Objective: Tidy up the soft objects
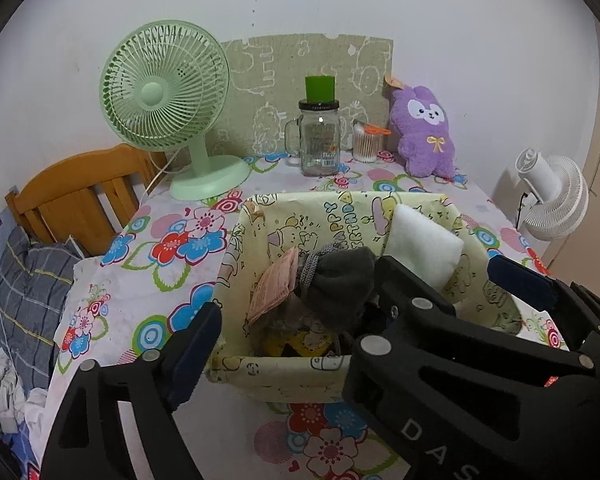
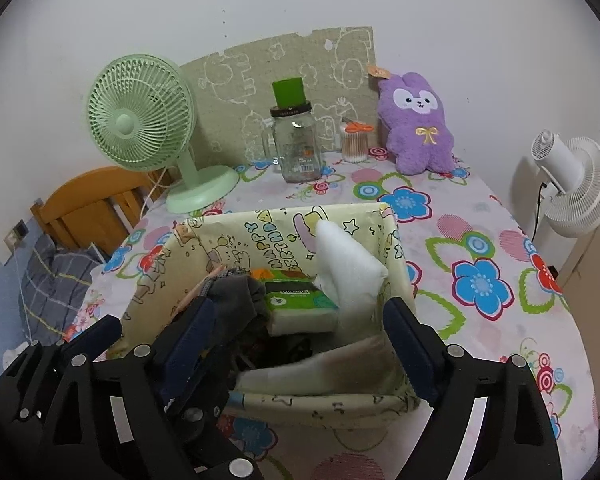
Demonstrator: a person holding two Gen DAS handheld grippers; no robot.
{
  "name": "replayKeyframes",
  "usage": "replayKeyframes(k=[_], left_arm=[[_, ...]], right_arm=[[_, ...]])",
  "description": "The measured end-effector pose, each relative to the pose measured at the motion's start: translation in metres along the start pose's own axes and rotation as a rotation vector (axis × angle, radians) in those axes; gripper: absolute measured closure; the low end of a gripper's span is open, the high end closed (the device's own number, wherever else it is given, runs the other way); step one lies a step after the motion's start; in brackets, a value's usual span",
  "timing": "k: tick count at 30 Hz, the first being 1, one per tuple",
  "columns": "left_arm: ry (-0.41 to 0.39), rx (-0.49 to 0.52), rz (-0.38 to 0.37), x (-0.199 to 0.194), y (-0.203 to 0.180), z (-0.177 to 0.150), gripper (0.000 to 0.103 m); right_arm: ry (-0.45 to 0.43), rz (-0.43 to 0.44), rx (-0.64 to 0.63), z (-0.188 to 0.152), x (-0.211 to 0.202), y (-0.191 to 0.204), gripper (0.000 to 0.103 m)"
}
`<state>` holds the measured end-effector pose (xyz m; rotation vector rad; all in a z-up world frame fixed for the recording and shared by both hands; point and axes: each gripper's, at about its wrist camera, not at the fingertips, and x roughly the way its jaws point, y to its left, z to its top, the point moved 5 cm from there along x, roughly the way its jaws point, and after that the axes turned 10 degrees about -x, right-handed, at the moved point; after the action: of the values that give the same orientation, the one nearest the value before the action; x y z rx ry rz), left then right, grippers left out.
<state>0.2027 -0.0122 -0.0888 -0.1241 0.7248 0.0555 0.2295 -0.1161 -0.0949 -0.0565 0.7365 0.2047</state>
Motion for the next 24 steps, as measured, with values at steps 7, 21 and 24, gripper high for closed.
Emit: replayKeyframes(k=[7,21,24], left_arm=[[-0.047,0.002,-0.012,-0.024,-0.004,0.001,0.007],[-0.130,-0.012,-0.041,-0.076,0.000,0.000,0.002],[-0.163,-0.012,-0.038,-0.091,0.002,-0.001,0.001]], right_arm=[[-0.054,-0.028,-0.018,0.002,-0.032,0.000,0.007],[-0.168,-0.097,-0.027,-0.003,-0.105,0.001,0.001],[-0.189,-0.107,-0.028,-0.005,-0.119,0.001,0.000]])
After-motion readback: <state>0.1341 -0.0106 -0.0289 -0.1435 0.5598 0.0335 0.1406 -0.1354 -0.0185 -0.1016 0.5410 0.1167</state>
